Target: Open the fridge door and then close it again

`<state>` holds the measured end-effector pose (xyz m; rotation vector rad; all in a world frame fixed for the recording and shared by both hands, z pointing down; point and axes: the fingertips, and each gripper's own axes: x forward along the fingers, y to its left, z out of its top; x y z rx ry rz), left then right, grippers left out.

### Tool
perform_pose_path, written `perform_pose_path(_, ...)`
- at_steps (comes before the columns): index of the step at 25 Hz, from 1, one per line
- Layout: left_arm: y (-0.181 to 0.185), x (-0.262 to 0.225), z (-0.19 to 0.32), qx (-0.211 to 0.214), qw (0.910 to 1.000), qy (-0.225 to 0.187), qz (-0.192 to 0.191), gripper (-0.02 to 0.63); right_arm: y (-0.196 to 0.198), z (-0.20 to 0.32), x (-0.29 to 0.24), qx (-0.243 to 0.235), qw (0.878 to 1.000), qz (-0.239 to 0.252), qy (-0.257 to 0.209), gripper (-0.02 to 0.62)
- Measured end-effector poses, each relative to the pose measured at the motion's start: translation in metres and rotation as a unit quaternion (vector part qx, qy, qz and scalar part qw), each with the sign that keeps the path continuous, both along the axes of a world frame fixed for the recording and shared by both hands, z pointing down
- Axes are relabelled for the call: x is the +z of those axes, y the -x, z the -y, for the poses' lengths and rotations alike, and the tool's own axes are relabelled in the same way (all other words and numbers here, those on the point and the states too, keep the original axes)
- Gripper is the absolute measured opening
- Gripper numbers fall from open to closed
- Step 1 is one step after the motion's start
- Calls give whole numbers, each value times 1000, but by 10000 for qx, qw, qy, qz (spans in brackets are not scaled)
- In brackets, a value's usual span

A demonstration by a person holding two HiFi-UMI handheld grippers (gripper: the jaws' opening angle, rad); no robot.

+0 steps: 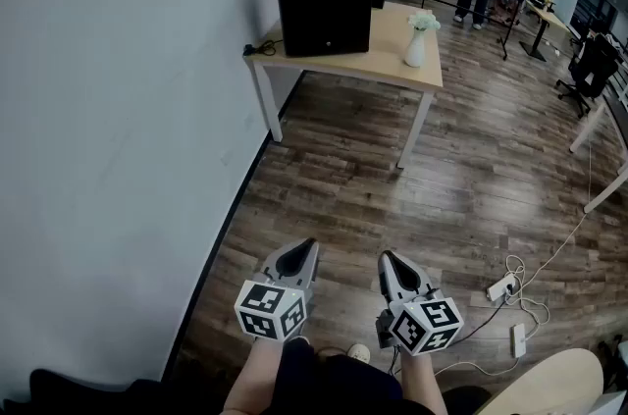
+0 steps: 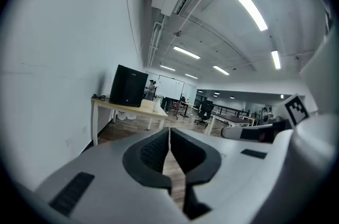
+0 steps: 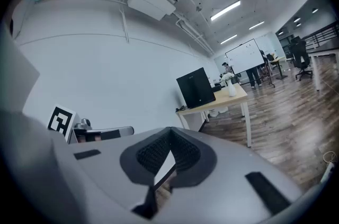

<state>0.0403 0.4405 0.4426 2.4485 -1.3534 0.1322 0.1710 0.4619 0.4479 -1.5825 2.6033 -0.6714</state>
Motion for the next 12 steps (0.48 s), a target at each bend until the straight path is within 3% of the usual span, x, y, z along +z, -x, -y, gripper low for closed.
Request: perform_pose_path(12, 98, -29, -32, 333, 9982, -505, -58, 11, 97, -29, -23, 401, 9978, -364, -390, -9)
